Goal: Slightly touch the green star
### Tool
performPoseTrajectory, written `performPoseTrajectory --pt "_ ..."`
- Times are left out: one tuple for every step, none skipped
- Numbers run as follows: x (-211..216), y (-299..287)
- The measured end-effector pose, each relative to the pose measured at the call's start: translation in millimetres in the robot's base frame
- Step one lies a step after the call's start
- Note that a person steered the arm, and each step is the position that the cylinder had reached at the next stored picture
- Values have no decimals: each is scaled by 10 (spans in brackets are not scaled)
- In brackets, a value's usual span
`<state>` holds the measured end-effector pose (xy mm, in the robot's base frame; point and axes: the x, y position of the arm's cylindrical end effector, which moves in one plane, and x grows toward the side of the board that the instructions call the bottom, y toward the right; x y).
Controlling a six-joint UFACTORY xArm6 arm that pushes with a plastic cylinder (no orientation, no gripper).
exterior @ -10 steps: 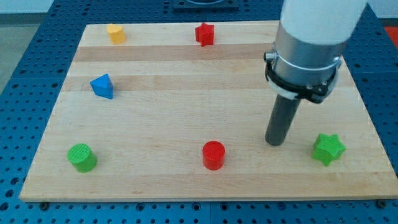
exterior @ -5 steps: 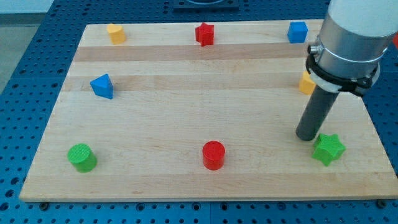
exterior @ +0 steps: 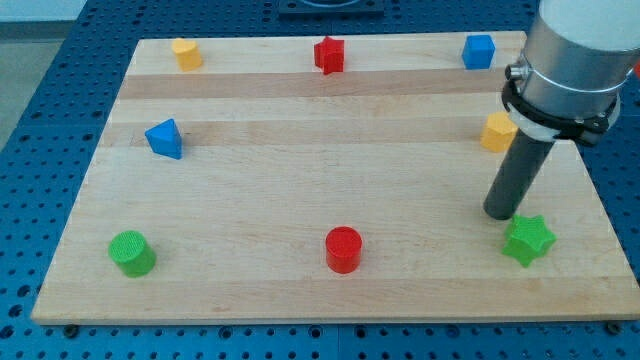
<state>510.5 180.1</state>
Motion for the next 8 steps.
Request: performPoseTrajectory --pt "0 8" --pt "9 23" --pt "37 40" --pt "68 45" --pt "108 52" --pt "140 52" --pt "162 52" --pt "175 52"
